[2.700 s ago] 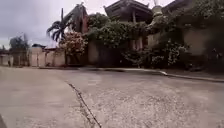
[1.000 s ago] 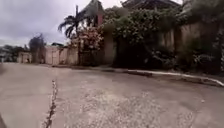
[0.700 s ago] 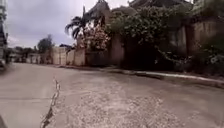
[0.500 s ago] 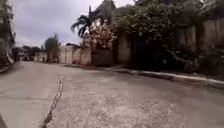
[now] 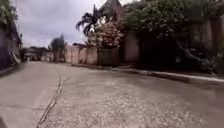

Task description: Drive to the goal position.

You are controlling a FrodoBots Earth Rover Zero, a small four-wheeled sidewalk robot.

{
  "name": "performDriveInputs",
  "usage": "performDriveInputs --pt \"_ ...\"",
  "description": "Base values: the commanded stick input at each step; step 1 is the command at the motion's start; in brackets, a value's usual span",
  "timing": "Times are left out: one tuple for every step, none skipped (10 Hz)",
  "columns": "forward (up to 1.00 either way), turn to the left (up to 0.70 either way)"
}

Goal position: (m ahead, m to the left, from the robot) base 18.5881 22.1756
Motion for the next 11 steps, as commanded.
performDriveInputs --pt "1.00 0.28" --pt "1.00 0.40" --pt "1.00 0.40" --pt "1.00 0.40" --pt "1.00 0.40" --pt "1.00 0.38" --pt "1.00 0.26" --pt "1.00 0.08" --pt "1.00 0.01" --pt "1.00 0.00" --pt "1.00 0.00"
